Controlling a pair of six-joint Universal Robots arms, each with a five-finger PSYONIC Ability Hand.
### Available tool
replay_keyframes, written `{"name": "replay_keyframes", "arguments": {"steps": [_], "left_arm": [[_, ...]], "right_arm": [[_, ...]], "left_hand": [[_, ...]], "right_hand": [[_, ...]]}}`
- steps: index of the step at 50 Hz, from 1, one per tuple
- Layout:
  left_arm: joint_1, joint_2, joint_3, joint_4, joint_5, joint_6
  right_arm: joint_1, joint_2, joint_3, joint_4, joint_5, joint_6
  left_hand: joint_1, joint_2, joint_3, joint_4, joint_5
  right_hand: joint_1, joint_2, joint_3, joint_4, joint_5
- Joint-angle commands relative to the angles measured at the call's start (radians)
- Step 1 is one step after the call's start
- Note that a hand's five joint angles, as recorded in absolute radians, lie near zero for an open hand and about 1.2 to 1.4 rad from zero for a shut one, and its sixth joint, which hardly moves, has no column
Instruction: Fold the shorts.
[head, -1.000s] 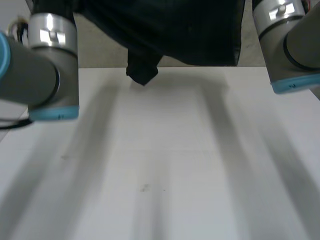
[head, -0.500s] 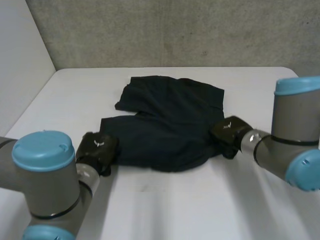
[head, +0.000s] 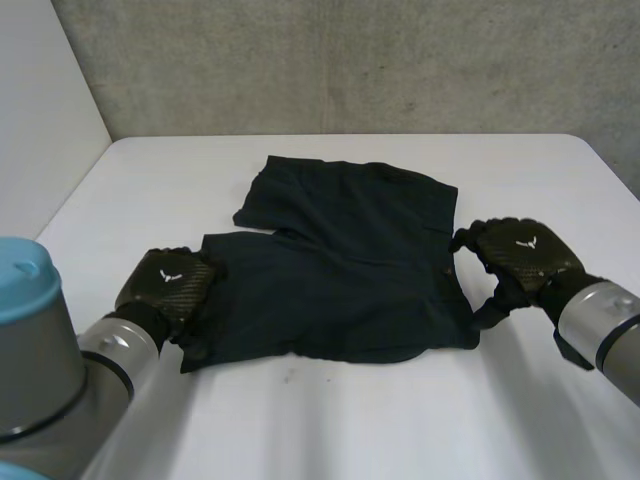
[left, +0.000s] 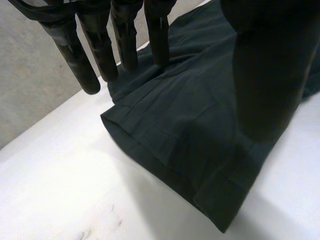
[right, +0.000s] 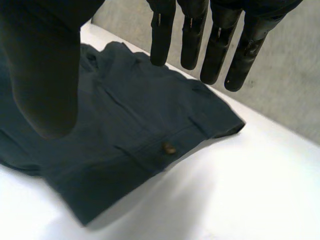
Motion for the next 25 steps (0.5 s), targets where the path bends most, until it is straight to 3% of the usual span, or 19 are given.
{"name": "replay_keyframes", "arguments": {"steps": [1,19,25], "left_arm": [[0.13,-0.069,-0.001,0.002,0.202,0.004],[0.131,-0.191,0.022,0.002,0.202,0.005],[0.131,-0.211,0.031,0.012,0.179,0.019]], "right_arm": [[-0.001,0.0,0.097,-0.023,-0.005,0.017],[0.036,0.125,0.113,-0.161,0.053,0.002],[0.036,0.144,0.111,-0.183,0.055,0.002]], "left_hand": [[0.227,0.215,0.217,0.216,0.212],[0.353,0.341,0.343,0.343,0.338],[0.846,0.834,0.836,0.835,0.831]], "right_hand": [[0.079,0.025,0.035,0.042,0.035],[0.117,0.063,0.073,0.081,0.074],[0.117,0.063,0.073,0.081,0.074]]}}
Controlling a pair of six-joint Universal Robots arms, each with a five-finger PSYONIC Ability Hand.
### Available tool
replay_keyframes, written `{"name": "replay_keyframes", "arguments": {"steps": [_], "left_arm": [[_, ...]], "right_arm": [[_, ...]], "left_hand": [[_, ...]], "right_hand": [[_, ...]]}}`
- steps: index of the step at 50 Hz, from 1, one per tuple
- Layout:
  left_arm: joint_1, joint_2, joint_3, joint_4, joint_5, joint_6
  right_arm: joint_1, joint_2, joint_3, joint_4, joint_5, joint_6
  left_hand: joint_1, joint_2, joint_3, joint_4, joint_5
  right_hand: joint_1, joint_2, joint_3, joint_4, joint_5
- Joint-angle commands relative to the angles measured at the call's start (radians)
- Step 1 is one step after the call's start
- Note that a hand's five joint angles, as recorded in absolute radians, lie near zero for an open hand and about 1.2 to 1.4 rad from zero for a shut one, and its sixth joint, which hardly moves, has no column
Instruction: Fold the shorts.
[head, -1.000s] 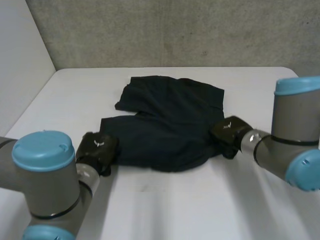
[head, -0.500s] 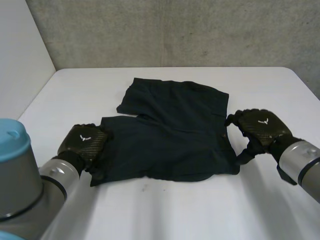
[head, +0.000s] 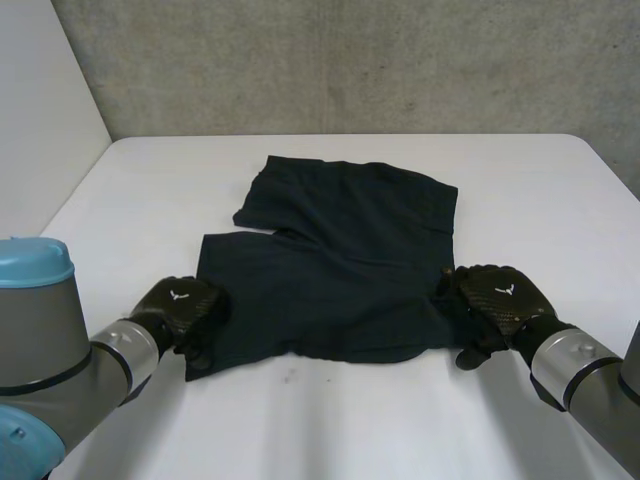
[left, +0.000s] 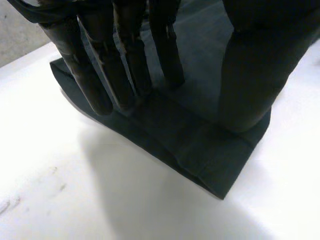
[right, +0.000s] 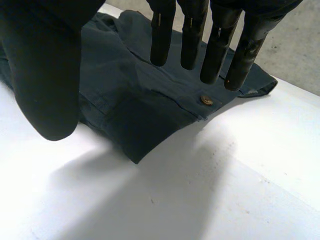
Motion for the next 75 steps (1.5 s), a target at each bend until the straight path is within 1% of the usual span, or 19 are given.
{"name": "replay_keyframes", "arguments": {"steps": [1,3,7,18,23,31,33,34,35,36,37,41,54,61,66,67,71,72,75], "left_arm": [[-0.003,-0.021,0.009,0.011,-0.033,0.015],[-0.003,-0.021,0.009,0.014,-0.064,0.021],[-0.008,-0.023,0.004,0.014,-0.107,0.032],[-0.032,-0.011,-0.01,0.015,-0.113,0.056],[-0.032,0.046,-0.019,0.014,-0.118,0.056],[-0.051,0.138,-0.051,0.05,-0.113,0.055],[-0.06,0.138,-0.057,0.06,-0.116,0.056],[-0.062,0.137,-0.057,0.06,-0.116,0.056],[-0.065,0.134,-0.059,0.06,-0.118,0.058],[-0.065,0.131,-0.059,0.058,-0.118,0.059],[-0.065,0.122,-0.062,0.058,-0.118,0.059],[-0.063,0.099,-0.07,0.057,-0.116,0.059],[-0.057,0.06,-0.073,0.054,-0.115,0.061],[-0.062,0.026,-0.064,0.054,-0.116,0.061],[-0.062,-0.009,-0.056,0.054,-0.118,0.061],[-0.062,-0.013,-0.054,0.054,-0.118,0.061],[-0.062,-0.02,-0.041,0.06,-0.122,0.061],[-0.06,-0.018,-0.036,0.063,-0.129,0.061],[-0.058,-0.014,-0.031,0.063,-0.147,0.061]], "right_arm": [[0.0,0.021,-0.004,-0.024,0.01,0.002],[0.0,0.023,-0.007,-0.03,0.01,0.002],[0.006,0.043,-0.017,-0.035,0.012,0.003],[0.057,0.099,-0.038,-0.072,0.012,0.002],[0.068,0.115,-0.047,-0.087,0.012,0.0],[0.072,0.144,-0.061,-0.118,0.016,-0.001],[0.072,0.155,-0.067,-0.121,0.015,-0.001],[0.072,0.156,-0.067,-0.121,0.015,-0.001],[0.072,0.158,-0.069,-0.121,0.015,-0.001],[0.072,0.158,-0.07,-0.121,0.015,-0.001],[0.071,0.158,-0.07,-0.121,0.013,-0.001],[0.071,0.152,-0.069,-0.119,0.015,-0.005],[0.072,0.142,-0.058,-0.119,0.009,-0.009],[0.072,0.142,-0.056,-0.118,0.007,-0.009],[0.074,0.141,-0.055,-0.118,0.006,-0.009],[0.075,0.141,-0.055,-0.118,0.006,-0.009],[0.077,0.141,-0.053,-0.118,0.006,-0.009],[0.077,0.139,-0.053,-0.118,0.006,-0.011],[0.077,0.129,-0.055,-0.11,0.009,-0.032]], "left_hand": [[0.587,0.596,0.598,0.602,0.607],[0.687,0.696,0.698,0.702,0.707],[0.687,0.696,0.698,0.703,0.707],[0.687,0.696,0.698,0.703,0.707],[0.687,0.696,0.698,0.703,0.707],[0.687,0.696,0.698,0.703,0.707],[0.687,0.696,0.698,0.703,0.707],[0.67,0.679,0.681,0.686,0.69],[0.469,0.479,0.48,0.485,0.489],[0.278,0.288,0.289,0.294,0.298],[0.029,0.039,0.04,0.045,0.05],[-0.161,-0.151,-0.15,-0.145,-0.14],[-0.173,-0.163,-0.162,-0.157,-0.153],[-0.126,-0.117,-0.115,-0.11,-0.106],[-0.015,-0.005,-0.004,0.001,0.006],[0.038,0.047,0.049,0.054,0.058],[0.466,0.476,0.477,0.482,0.487],[0.685,0.694,0.696,0.7,0.705],[0.687,0.696,0.698,0.703,0.707]], "right_hand": [[0.117,0.063,0.071,0.078,0.07],[0.117,0.063,0.071,0.078,0.07],[0.12,0.066,0.074,0.081,0.073],[0.135,0.08,0.088,0.095,0.087],[0.181,0.127,0.135,0.142,0.134],[0.378,0.324,0.332,0.339,0.331],[0.53,0.476,0.484,0.491,0.483],[0.589,0.535,0.543,0.55,0.542],[0.671,0.617,0.625,0.632,0.624],[0.901,0.847,0.855,0.862,0.854],[1.014,0.96,0.968,0.975,0.967],[1.023,0.969,0.977,0.984,0.976],[1.023,0.969,0.977,0.984,0.976],[1.023,0.969,0.977,0.984,0.976],[1.023,0.969,0.977,0.984,0.976],[1.023,0.969,0.977,0.984,0.976],[1.023,0.969,0.977,0.984,0.976],[1.023,0.969,0.977,0.984,0.976],[1.023,0.969,0.977,0.984,0.976]]}}
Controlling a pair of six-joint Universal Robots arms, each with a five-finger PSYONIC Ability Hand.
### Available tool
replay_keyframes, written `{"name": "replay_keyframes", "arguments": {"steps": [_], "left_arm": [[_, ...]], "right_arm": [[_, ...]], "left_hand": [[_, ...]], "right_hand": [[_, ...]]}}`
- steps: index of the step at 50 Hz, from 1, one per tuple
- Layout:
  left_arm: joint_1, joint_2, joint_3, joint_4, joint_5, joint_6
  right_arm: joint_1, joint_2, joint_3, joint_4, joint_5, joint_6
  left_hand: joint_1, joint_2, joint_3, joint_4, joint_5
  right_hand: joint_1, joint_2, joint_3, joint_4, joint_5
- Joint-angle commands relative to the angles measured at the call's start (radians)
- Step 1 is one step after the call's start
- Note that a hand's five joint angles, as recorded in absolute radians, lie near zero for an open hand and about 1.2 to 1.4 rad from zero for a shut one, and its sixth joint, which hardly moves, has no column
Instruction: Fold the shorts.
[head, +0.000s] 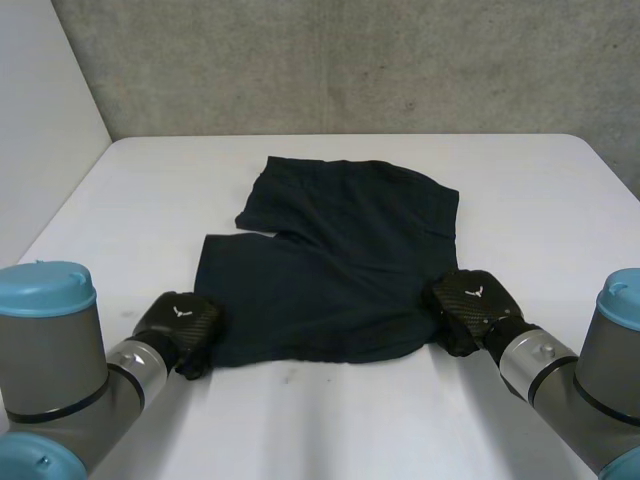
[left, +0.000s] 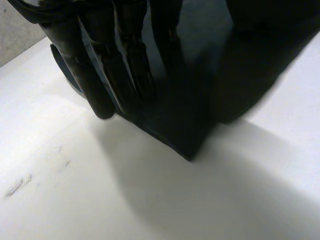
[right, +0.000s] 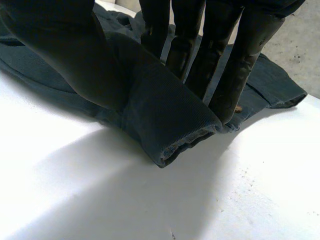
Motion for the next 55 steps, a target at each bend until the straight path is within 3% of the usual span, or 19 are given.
{"name": "replay_keyframes", "arguments": {"steps": [1,6,10,15,22,25,29,33,38,42,47,55], "left_arm": [[0.003,0.003,0.016,0.008,-0.043,0.0],[-0.006,0.049,0.001,0.003,-0.082,0.002],[-0.019,0.135,-0.039,-0.04,-0.083,0.047],[-0.038,0.259,-0.099,-0.171,-0.085,0.204],[-0.15,0.436,-0.183,-0.396,-0.079,0.394],[-0.175,0.482,-0.177,-0.391,-0.079,0.411],[-0.175,0.441,-0.119,-0.319,-0.082,0.411],[-0.177,0.31,-0.016,-0.21,-0.089,0.416],[-0.177,0.131,0.139,-0.095,-0.109,0.414],[-0.184,-0.036,0.307,0.044,-0.195,0.408],[-0.192,-0.233,0.553,0.239,-0.281,0.42],[-0.2,-0.517,0.899,0.247,-0.28,0.382]], "right_arm": [[0.003,-0.018,0.0,0.012,0.003,-0.035],[0.004,-0.064,-0.002,0.058,0.011,-0.156],[0.007,-0.113,-0.022,0.205,0.011,-0.302],[0.015,-0.144,-0.095,0.516,0.012,-0.452],[0.015,-0.217,-0.115,1.001,-0.011,-0.647],[0.012,-0.239,-0.118,1.034,-0.018,-0.707],[0.001,-0.247,-0.148,0.968,-0.02,-0.695],[0.004,-0.23,-0.207,0.841,0.0,-0.575],[0.003,-0.204,-0.263,0.655,0.083,-0.481],[0.004,-0.165,-0.279,0.474,0.159,-0.481],[0.008,-0.1,-0.304,0.264,0.192,-0.486],[0.011,0.137,-0.453,0.089,0.224,-0.503]], "left_hand": [[0.383,0.397,0.401,0.414,0.424],[0.383,0.397,0.401,0.414,0.424],[0.383,0.397,0.401,0.414,0.424],[0.383,0.397,0.401,0.414,0.424],[0.383,0.397,0.401,0.414,0.424],[0.383,0.397,0.401,0.414,0.424],[0.383,0.397,0.401,0.414,0.424],[0.383,0.397,0.401,0.414,0.424],[0.383,0.397,0.401,0.414,0.424],[0.383,0.397,0.401,0.414,0.424],[0.383,0.397,0.401,0.414,0.424],[0.383,0.397,0.401,0.414,0.424]], "right_hand": [[0.49,0.231,0.24,0.208,0.248],[0.49,0.231,0.24,0.208,0.248],[0.49,0.231,0.24,0.208,0.248],[0.49,0.231,0.24,0.208,0.248],[0.49,0.231,0.24,0.208,0.248],[0.49,0.231,0.24,0.208,0.248],[0.49,0.231,0.24,0.208,0.248],[0.49,0.231,0.24,0.208,0.248],[0.49,0.231,0.24,0.208,0.248],[0.49,0.231,0.24,0.208,0.248],[0.49,0.231,0.24,0.208,0.248],[0.49,0.231,0.24,0.208,0.248]]}}
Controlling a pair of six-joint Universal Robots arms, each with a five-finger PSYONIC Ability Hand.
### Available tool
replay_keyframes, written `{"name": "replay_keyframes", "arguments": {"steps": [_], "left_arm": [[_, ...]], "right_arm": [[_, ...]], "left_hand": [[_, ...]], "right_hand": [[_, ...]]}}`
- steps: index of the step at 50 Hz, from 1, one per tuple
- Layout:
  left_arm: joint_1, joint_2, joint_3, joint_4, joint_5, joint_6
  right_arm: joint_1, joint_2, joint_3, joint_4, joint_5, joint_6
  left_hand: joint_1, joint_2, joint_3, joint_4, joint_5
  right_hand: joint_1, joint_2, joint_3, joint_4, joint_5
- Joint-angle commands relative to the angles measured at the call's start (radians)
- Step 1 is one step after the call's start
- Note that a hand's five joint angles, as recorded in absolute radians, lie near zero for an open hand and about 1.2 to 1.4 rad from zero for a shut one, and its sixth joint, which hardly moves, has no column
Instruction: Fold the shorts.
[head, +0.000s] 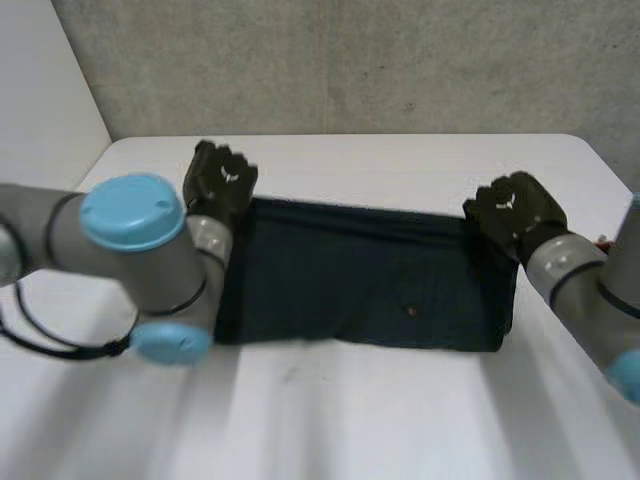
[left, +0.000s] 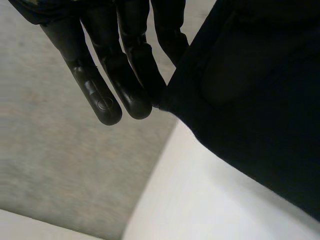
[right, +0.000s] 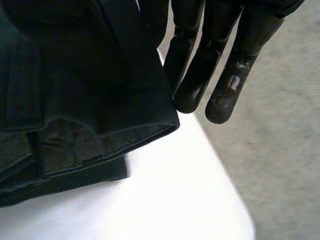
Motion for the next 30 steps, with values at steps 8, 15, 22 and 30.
{"name": "replay_keyframes", "arguments": {"steps": [8,15,22,30], "left_arm": [[-0.008,-0.458,0.49,0.064,0.092,-0.09],[-0.008,-0.55,0.566,0.147,0.163,-0.102],[-0.026,-0.506,0.498,0.211,0.157,-0.151],[-0.031,-0.204,0.245,0.208,0.158,-0.263]], "right_arm": [[0.002,0.397,-0.293,-0.179,0.048,-0.029],[0.002,0.461,-0.366,-0.194,0.056,0.011],[-0.006,0.396,-0.361,-0.191,0.094,0.108],[-0.008,0.12,-0.288,-0.127,0.099,0.238]], "left_hand": [[0.252,0.197,0.204,0.197,0.249],[0.252,0.197,0.204,0.197,0.249],[-0.969,-1.024,-1.018,-1.025,-0.972],[-0.969,-1.024,-1.018,-1.025,-0.972]], "right_hand": [[0.425,0.223,0.218,0.203,0.237],[0.117,-0.085,-0.09,-0.105,-0.071],[-0.796,-0.999,-1.004,-1.018,-0.985],[-0.796,-0.999,-1.004,-1.018,-0.985]]}}
